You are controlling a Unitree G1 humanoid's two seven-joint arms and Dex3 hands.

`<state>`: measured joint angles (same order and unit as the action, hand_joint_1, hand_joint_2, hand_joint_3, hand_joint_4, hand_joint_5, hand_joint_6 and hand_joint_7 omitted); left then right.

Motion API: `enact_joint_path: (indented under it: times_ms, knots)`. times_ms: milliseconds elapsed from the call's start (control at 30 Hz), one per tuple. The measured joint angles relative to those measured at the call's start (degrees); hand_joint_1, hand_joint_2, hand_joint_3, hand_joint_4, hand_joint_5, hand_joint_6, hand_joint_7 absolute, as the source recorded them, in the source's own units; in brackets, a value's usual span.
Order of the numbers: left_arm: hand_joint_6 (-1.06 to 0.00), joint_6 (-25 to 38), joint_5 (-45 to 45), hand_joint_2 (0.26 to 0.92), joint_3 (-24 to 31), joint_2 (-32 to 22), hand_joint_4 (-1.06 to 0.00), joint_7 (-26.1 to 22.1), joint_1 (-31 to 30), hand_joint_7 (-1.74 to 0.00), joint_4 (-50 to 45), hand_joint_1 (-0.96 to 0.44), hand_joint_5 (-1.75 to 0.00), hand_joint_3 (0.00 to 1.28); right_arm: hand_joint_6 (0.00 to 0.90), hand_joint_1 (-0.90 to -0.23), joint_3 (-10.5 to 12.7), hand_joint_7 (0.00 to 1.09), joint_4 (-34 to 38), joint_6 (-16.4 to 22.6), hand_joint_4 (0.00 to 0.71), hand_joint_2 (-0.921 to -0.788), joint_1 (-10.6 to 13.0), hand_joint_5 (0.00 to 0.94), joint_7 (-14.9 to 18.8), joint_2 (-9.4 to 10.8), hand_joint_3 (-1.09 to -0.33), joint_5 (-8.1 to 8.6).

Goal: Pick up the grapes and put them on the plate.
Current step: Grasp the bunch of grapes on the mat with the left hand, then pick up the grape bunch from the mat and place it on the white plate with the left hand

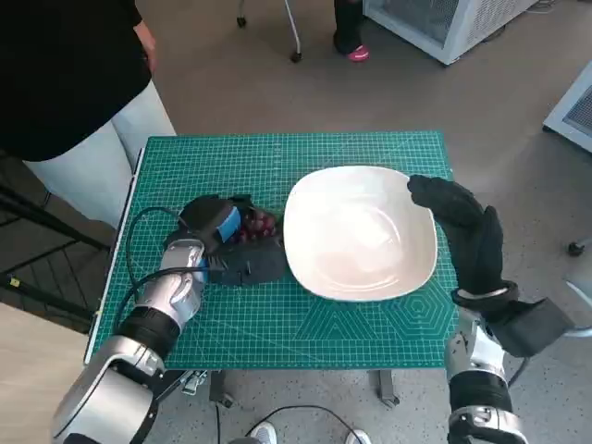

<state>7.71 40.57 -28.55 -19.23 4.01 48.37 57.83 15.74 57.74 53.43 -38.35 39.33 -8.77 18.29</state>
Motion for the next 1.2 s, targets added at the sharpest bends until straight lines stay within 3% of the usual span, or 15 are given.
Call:
enact_joint_path:
  times_ms: [800,1200]
  knots:
    - [-0.56,0.5,-0.4,0.921,0.1,0.0,-0.52,-0.9,0.0,-1.27,-0.5,0.0,-1.3,0.17,0.454,-0.437,-0.2,0.15,-0.6,0.1,0.502,-0.921,0.0,0.0,0.0,0.0,-0.623,-0.03]
    - [-0.55,5.3,-0.4,0.921,0.9,-1.9,-0.53,-6.3,-2.9,-1.23,-9.9,0.0,-1.34,0.17,0.45,-0.439,-0.3,0.15,-0.6,0.6,0.501,-0.921,0.1,0.0,0.0,0.0,-0.623,-0.19]
